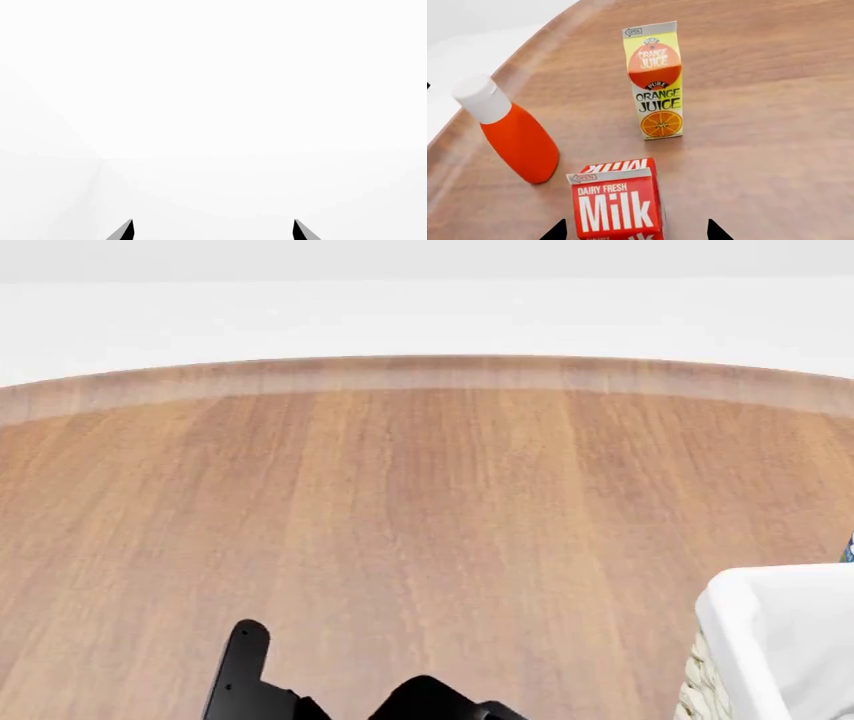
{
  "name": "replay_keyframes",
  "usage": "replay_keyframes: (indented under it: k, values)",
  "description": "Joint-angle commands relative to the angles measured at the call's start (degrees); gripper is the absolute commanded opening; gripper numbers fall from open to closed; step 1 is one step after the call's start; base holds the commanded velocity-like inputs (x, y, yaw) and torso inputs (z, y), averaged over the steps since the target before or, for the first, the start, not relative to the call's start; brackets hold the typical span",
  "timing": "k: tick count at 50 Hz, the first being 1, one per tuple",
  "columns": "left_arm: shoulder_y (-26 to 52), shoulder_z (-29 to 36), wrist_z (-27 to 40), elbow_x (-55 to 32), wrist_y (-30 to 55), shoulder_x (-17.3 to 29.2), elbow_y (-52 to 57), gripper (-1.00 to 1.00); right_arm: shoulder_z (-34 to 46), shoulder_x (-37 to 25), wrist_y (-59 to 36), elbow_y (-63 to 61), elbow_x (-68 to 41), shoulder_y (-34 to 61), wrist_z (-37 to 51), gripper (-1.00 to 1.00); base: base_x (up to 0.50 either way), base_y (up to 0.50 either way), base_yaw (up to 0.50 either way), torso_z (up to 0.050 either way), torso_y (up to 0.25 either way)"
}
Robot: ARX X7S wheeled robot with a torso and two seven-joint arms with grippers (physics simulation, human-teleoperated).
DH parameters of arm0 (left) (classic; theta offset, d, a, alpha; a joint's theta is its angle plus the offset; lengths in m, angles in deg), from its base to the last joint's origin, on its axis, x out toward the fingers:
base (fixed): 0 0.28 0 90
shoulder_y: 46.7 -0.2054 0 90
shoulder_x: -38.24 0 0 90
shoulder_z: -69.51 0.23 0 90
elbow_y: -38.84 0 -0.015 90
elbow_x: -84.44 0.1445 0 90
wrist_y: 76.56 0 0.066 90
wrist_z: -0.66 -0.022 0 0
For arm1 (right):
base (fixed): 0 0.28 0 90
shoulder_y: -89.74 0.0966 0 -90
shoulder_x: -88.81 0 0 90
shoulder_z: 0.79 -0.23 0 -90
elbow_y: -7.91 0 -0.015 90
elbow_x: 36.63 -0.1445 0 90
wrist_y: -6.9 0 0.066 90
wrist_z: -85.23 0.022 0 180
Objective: Pick the milk and place it in the basket.
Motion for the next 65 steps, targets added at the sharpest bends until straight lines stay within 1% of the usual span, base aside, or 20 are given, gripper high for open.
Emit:
replay_keyframes:
  k: [1, 24, 31, 34, 40, 45, 53, 54, 65]
  values:
    - [-0.5, -0.3, -0.1, 0.1, -0.3, 0.0, -0.1, 1.0, 1.5, 2.9, 2.7, 5.7, 1.4, -0.3, -2.1, 1.0, 0.0, 0.0, 0.0, 0.0, 0.0]
    - [-0.1, 0.6, 0.0, 0.5, -0.2, -0.2, -0.2, 1.0, 3.7, 7.7, 9.2, 15.0, 3.1, -2.4, -5.3, 1.0, 0.0, 0.0, 0.0, 0.0, 0.0]
    - [-0.6, 0.3, 0.0, 0.5, -0.4, -0.1, -0.1, 1.0, 4.2, 9.8, 12.0, 20.0, 2.9, -2.5, -6.0, 1.0, 0.0, 0.0, 0.0, 0.0, 0.0]
    - [-0.6, 0.3, 0.0, 0.4, -0.5, -0.1, -0.1, 1.0, 6.7, 10.0, 13.2, 21.2, 0.8, -2.1, -5.6, 1.0, 0.0, 0.0, 0.0, 0.0, 0.0]
    - [-1.0, 0.1, -0.1, 0.6, -0.6, -0.1, -0.2, 1.0, 15.0, 10.0, 16.7, 23.7, -7.2, -0.2, -3.7, 1.0, 0.0, 0.0, 0.0, 0.0, 0.0]
    - [-1.0, 0.2, -0.1, 0.7, -0.6, -0.2, -0.2, 1.0, 20.1, 10.1, 18.9, 25.2, -12.1, 0.7, -2.6, 1.0, 0.0, 0.0, 0.0, 0.0, 0.0]
    - [-1.0, 0.3, 0.0, 0.7, -0.7, -0.2, -0.2, 1.0, 23.1, 10.1, 20.4, 26.0, -14.8, 0.7, -2.2, 1.0, 0.0, 0.0, 0.0, 0.0, 0.0]
    - [-1.0, 0.3, 0.0, 0.6, -0.7, -0.2, -0.2, 1.0, 23.1, 10.1, 20.6, 26.1, -14.9, 0.6, -2.1, -1.0, 0.0, 0.0, 0.0, 0.0, 0.0]
    - [-1.4, 0.2, -0.2, 0.9, -0.8, -0.1, -0.4, 1.0, 23.3, 10.1, 22.3, 26.7, -14.8, 0.7, -0.5, -1.0, 0.0, 0.0, 0.0, 0.0, 0.0]
